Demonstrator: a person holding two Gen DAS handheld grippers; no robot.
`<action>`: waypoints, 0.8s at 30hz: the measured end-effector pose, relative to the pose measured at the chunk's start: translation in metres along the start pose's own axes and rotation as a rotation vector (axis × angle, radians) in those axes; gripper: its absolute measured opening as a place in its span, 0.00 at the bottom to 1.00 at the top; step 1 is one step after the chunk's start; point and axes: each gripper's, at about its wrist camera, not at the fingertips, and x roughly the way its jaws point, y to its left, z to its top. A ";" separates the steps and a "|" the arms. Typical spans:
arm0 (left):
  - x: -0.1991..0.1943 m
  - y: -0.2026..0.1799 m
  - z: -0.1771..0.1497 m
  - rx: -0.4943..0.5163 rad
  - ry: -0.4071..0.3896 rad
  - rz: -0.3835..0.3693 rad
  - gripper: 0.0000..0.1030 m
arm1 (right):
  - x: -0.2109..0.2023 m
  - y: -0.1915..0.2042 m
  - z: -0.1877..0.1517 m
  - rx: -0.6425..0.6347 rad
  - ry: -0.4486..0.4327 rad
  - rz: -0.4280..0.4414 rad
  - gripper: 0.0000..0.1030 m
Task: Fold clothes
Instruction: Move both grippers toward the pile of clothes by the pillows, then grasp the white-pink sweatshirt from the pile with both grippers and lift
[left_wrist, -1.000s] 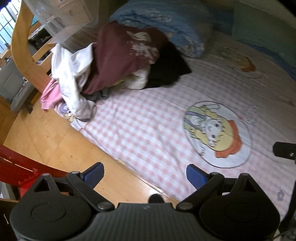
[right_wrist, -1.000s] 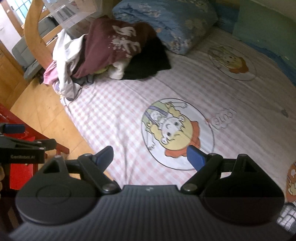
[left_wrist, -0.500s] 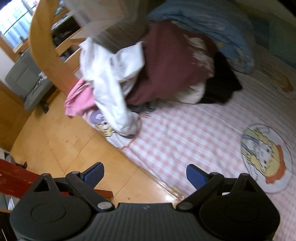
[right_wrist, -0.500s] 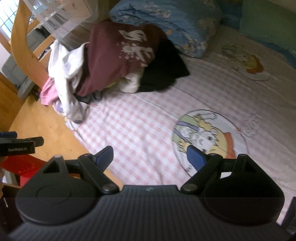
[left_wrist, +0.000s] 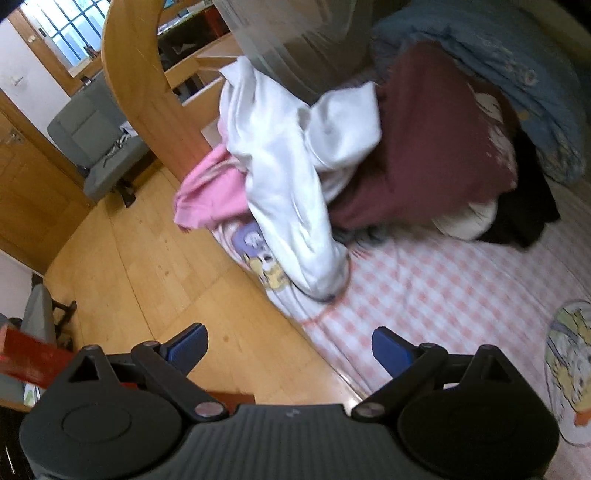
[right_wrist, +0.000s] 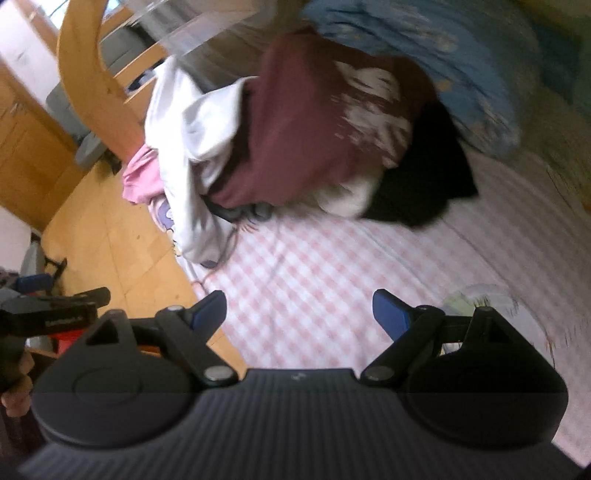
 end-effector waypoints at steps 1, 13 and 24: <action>0.008 0.005 0.009 0.003 -0.008 0.000 0.94 | 0.010 0.011 0.015 -0.014 0.001 0.005 0.85; 0.174 0.109 0.157 0.118 -0.168 0.011 0.94 | 0.164 0.120 0.176 0.114 -0.061 0.048 0.85; 0.330 0.126 0.259 0.138 -0.150 -0.013 0.94 | 0.281 0.153 0.208 0.248 -0.057 0.028 0.85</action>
